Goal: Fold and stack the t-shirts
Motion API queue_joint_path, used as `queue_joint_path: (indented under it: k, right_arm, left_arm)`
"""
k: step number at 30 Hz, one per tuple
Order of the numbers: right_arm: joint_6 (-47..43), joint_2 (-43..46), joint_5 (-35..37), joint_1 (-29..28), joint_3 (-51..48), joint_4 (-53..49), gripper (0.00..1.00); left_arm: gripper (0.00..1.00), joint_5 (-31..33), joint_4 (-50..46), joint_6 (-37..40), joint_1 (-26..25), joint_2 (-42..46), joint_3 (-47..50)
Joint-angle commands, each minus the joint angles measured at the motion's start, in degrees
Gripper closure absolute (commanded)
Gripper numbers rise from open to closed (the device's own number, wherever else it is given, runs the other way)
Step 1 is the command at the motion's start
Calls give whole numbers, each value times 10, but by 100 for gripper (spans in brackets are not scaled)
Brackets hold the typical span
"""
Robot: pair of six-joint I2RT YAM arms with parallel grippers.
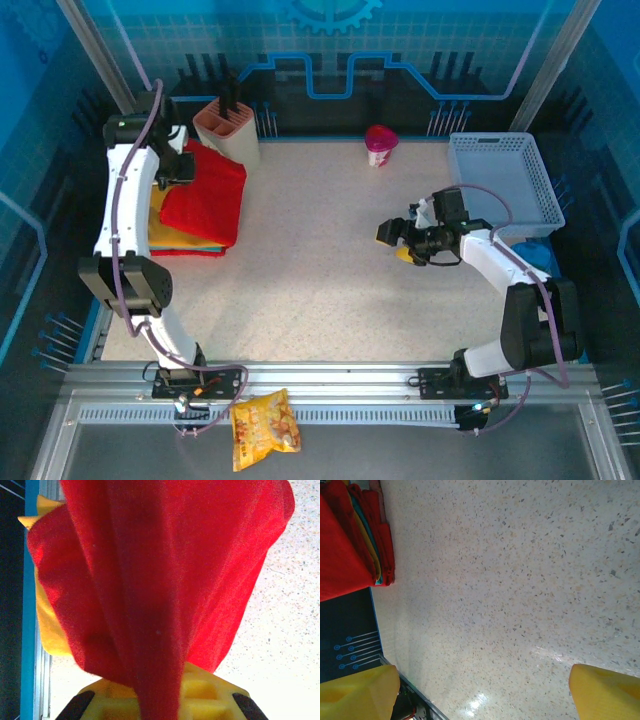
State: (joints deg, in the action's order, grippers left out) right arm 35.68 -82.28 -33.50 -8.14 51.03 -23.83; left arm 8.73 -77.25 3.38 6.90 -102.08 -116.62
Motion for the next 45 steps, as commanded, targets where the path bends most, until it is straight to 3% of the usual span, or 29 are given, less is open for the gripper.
queue_joint_path:
  k: [1, 26, 35, 45]
  right_arm:
    - [-8, -7, -1, -8, 11, -17, 11]
    - [-25, -40, -1, -20, 40, -52, 12]
    - [-19, -54, 22, -53, 65, -73, 12]
    - [-13, -68, 27, -78, 68, -68, 13]
  left_arm:
    - [100, -6, 22, 6, 12, -11, 17]
    - [100, 64, 85, -5, 109, -71, 61]
    - [100, 56, 105, -14, 148, -76, 78]
    - [100, 66, 113, -18, 150, -112, 51]
